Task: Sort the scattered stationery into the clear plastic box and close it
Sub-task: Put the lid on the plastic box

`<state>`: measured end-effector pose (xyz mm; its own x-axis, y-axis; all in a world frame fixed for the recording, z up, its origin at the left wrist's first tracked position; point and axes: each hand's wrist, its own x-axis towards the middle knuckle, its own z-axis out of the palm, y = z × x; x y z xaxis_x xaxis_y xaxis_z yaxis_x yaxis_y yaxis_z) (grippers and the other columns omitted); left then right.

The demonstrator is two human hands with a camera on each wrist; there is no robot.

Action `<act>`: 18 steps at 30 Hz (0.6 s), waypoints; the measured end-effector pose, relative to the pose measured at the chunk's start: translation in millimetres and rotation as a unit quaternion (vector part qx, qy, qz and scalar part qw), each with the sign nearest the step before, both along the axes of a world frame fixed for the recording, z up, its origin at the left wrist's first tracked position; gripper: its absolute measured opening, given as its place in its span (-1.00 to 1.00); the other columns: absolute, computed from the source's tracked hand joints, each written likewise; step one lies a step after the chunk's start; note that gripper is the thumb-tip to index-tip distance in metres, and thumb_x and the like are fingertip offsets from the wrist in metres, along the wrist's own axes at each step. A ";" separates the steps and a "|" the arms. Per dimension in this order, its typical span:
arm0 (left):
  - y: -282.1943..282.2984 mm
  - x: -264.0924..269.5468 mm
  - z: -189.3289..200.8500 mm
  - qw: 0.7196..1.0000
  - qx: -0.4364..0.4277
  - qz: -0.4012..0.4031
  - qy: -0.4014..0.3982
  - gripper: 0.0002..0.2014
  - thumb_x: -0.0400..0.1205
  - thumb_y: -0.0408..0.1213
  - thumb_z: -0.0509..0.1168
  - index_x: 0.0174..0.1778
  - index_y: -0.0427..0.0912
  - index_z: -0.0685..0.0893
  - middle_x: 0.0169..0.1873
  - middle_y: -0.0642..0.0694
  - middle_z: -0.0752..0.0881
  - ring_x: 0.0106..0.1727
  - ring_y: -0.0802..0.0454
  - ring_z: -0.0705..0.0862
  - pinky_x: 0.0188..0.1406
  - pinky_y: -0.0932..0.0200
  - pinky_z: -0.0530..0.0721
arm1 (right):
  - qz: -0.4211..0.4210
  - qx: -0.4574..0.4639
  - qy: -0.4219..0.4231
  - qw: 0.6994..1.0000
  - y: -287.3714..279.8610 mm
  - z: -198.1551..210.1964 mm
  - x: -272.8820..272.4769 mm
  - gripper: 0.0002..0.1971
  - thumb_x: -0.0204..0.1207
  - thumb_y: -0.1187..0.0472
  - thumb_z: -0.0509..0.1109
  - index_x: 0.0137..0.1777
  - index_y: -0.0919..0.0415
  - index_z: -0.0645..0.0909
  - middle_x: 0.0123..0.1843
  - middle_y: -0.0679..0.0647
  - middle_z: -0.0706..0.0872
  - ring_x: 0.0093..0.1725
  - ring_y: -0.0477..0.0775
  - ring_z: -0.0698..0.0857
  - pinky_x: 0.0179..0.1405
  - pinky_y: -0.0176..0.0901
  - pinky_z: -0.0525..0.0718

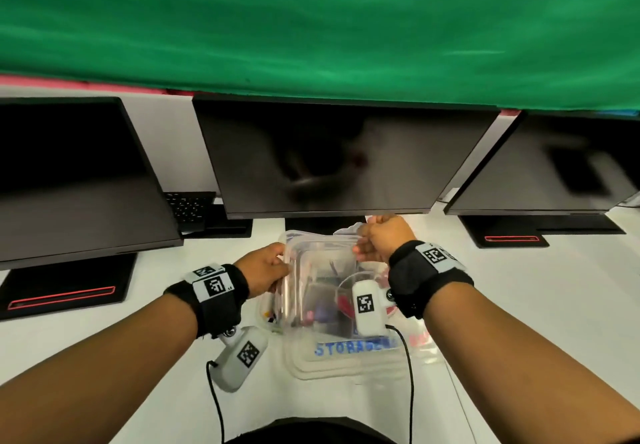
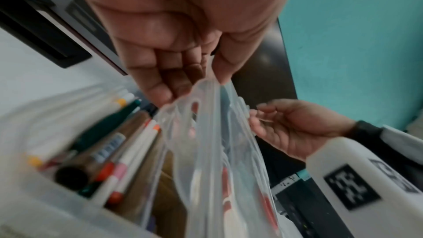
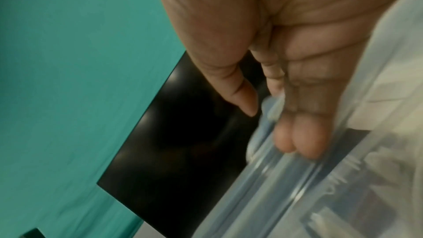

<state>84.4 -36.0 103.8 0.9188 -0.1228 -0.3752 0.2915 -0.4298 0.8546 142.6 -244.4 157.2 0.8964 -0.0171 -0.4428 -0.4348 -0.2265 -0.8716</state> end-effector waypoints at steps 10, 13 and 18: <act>29.9 21.2 -30.4 0.987 0.079 0.134 0.031 -0.72 0.67 -0.43 0.14 0.30 -0.30 0.51 -0.28 -0.22 0.66 -0.36 -0.13 0.55 -0.21 0.07 0.63 | 0.103 -0.456 0.042 0.883 -55.4 -31.4 -18.7 -0.61 0.48 0.00 0.37 0.19 0.26 0.60 0.21 0.22 0.71 0.17 0.26 0.68 0.13 -0.08 0.61; 30.7 29.9 -32.9 0.980 0.170 0.099 0.027 -0.69 0.66 -0.30 0.21 0.32 -0.26 0.53 0.12 -0.35 0.69 0.01 -0.27 0.69 0.17 -0.12 0.69 | 0.121 -0.405 0.073 0.903 -63.5 -38.8 -29.8 -0.47 0.50 -0.01 0.40 0.35 0.31 0.47 0.31 0.25 0.63 0.25 0.25 0.63 0.11 -0.12 0.56; 29.2 44.1 -27.8 0.964 0.267 0.019 0.007 -0.65 0.65 -0.20 0.25 0.33 -0.23 0.58 0.23 -0.28 0.67 0.20 -0.24 0.67 0.25 -0.06 0.66 | 0.097 -0.344 0.083 0.930 -65.7 -47.1 -37.1 -0.34 0.39 0.04 0.52 0.42 0.25 0.37 0.32 0.23 0.59 0.18 0.24 0.62 0.20 0.13 0.69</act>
